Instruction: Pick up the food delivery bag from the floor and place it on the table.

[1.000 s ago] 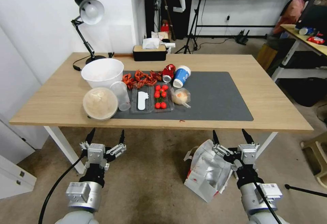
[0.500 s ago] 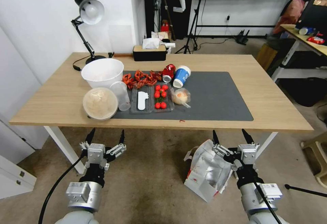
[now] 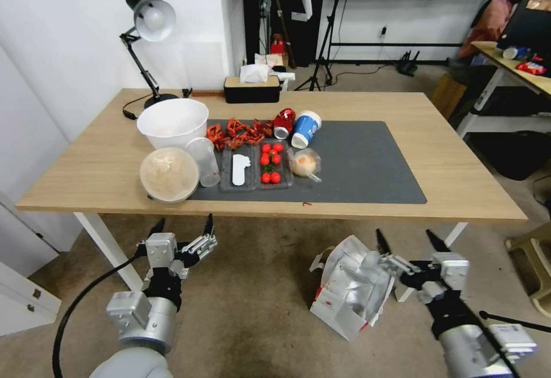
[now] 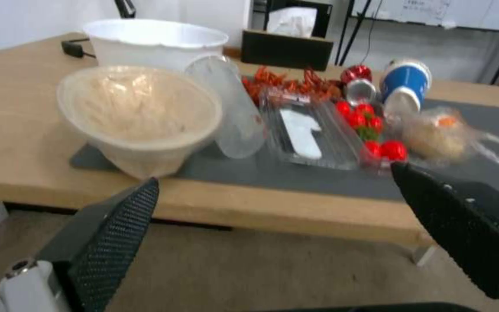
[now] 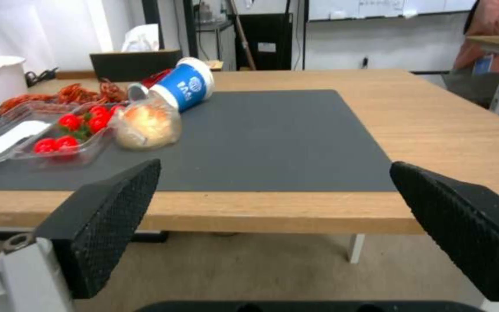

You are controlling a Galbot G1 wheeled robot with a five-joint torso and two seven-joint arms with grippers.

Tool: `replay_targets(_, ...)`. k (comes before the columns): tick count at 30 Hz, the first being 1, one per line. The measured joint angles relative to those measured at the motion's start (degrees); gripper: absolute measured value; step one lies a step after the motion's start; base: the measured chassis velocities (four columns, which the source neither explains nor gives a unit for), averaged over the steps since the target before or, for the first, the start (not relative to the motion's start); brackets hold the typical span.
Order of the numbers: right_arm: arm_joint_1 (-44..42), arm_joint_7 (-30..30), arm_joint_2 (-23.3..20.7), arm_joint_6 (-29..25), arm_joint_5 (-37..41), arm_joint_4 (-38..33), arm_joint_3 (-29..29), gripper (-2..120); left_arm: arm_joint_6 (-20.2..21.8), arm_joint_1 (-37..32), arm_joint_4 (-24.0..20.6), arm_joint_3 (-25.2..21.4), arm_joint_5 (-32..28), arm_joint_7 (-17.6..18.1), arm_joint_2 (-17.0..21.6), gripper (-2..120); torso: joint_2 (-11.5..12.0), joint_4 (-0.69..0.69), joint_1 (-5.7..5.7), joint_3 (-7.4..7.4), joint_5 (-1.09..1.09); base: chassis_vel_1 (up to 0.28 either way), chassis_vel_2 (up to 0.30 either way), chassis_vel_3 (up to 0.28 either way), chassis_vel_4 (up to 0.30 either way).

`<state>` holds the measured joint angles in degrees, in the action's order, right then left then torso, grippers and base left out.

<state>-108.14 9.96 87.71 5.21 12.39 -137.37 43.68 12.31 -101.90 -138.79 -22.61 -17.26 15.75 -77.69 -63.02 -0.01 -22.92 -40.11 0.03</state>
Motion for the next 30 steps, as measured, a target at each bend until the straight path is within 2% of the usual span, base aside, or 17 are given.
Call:
replay_targets(4, 0.4, 0.7, -0.4, -1.8, 0.5, 1.5, 0.0, 100, -4.1, -1.6, 1.7, 0.7, 0.6, -0.1, 0.4, 100, 0.0, 0.02, 0.01, 0.0, -0.03, 0.0, 0.0, 0.0, 0.0)
replay_targets(10, 0.5, 0.8, -0.3, -2.3, 0.5, 1.8, -0.3, 100, -7.2, -1.8, 2.7, 0.6, 0.9, -1.4, 0.0, 100, 0.0, 0.01, 0.0, 0.0, -0.03, 0.0, 0.0, 0.0, 0.0)
replay_targets(12, 0.4, 0.8, -0.3, -2.5, 0.1, 1.9, -0.4, 100, -11.6, -1.8, 4.4, -0.3, 0.4, -5.3, -0.3, 100, 0.0, 0.01, 0.0, 0.0, -0.03, 0.0, 0.0, 0.0, 0.0)
replay_targets(13, 0.3, 0.7, -0.3, -2.7, -0.1, 1.9, -0.4, 100, -12.5, -1.8, 4.9, -0.5, -0.2, -5.9, -0.3, 100, 0.0, 0.01, 0.01, 0.01, -0.03, 0.0, 0.0, 0.0, 0.0)
replay_targets(22, -0.4, 0.6, 0.1, -4.1, -2.0, 1.9, -1.1, 100, -13.3, -2.0, 4.8, -0.6, -0.9, -4.9, -0.7, 100, 0.0, 0.01, 0.0, 0.0, -0.03, 0.0, 0.0, 0.0, 0.0)
replay_targets(26, -0.7, 0.5, 0.4, -4.6, -2.3, 1.7, -1.4, 100, -13.7, -2.3, 4.5, -0.6, -1.8, -2.5, -0.5, 100, 0.0, 0.01, 0.0, 0.0, -0.03, 0.0, 0.0, 0.0, 0.0)
replay_targets(30, -1.0, 0.5, 0.4, -4.8, -2.3, 1.5, -1.5, 100, -13.6, -2.4, 4.5, -1.0, -1.2, -2.1, -0.3, 100, 0.4, 0.01, 0.2, 0.22, -0.03, 0.0, 0.0, 0.0, 0.0)
